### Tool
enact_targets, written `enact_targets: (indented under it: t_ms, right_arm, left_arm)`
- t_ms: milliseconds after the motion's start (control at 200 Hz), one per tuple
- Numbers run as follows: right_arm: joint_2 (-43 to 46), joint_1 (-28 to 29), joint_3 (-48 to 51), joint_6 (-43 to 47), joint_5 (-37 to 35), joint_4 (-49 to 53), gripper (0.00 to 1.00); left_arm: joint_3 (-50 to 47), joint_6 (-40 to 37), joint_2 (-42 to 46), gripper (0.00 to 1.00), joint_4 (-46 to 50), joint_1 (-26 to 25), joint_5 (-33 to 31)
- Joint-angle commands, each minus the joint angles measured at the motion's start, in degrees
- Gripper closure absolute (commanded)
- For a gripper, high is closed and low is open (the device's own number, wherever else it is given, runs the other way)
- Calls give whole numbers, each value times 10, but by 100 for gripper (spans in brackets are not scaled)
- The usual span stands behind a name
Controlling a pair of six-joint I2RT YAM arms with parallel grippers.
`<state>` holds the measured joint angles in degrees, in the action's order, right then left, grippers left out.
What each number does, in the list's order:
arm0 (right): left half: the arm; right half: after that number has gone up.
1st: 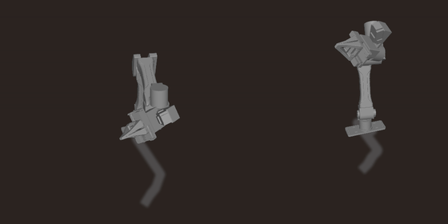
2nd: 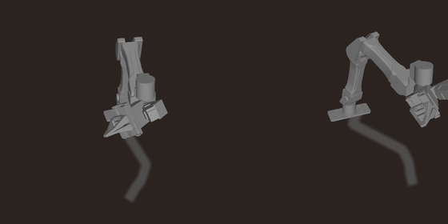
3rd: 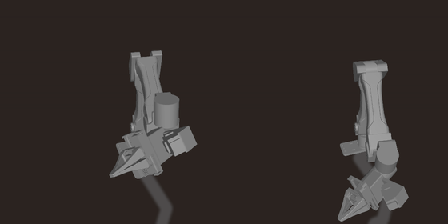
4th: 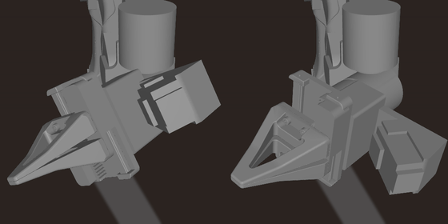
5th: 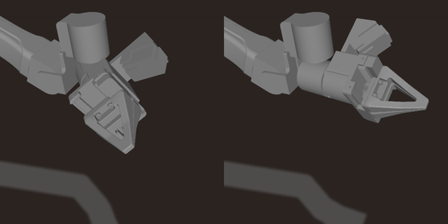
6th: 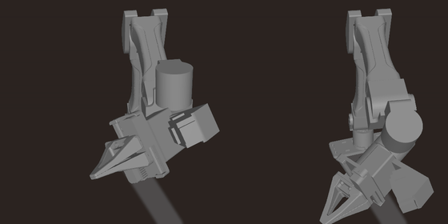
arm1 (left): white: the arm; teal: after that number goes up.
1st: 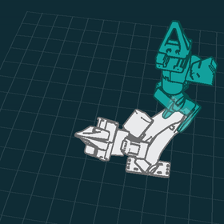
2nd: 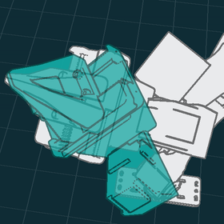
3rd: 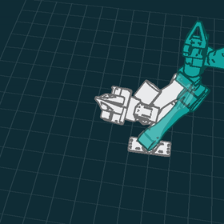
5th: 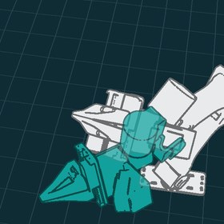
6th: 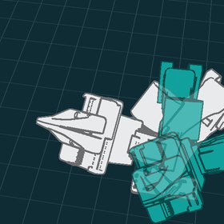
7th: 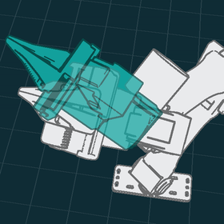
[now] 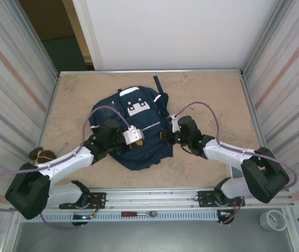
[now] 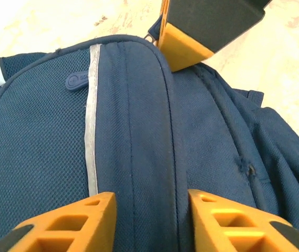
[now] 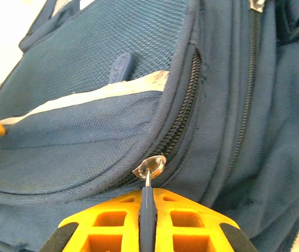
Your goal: Pack the student bag
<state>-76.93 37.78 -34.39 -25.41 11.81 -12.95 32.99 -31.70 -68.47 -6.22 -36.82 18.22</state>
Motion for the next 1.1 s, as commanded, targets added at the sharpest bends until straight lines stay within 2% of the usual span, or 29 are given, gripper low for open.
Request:
enact_targets:
  t_ms: [0,130,271,366,456,561,771,952,1097]
  right_arm:
    - [0,17,-5,-8,11,-47,100]
    - [4,31,-3,-8,17,-62,100]
    - [16,45,0,-6,22,-75,100]
    - [25,53,8,0,21,-75,100]
    - [35,52,14,11,9,-59,100]
    - [39,37,15,25,-6,-23,100]
    - [7,-52,-27,16,57,63,100]
    - [-37,-101,-70,18,127,90,100]
    - [-77,-132,-100,12,192,85,100]
  left_arm:
    - [33,-6,-11,51,5,-21,-6]
    - [55,-16,-39,47,7,-43,-26]
    - [76,-23,-74,50,13,-47,-30]
    - [82,-28,-86,60,5,-47,-33]
    - [85,-33,-87,79,-3,-47,-21]
    - [74,-50,-71,89,-11,-43,31]
    - [54,-103,-37,92,11,-20,212]
    - [89,-131,-62,92,89,-11,260]
    - [100,-145,-80,92,98,-10,280]
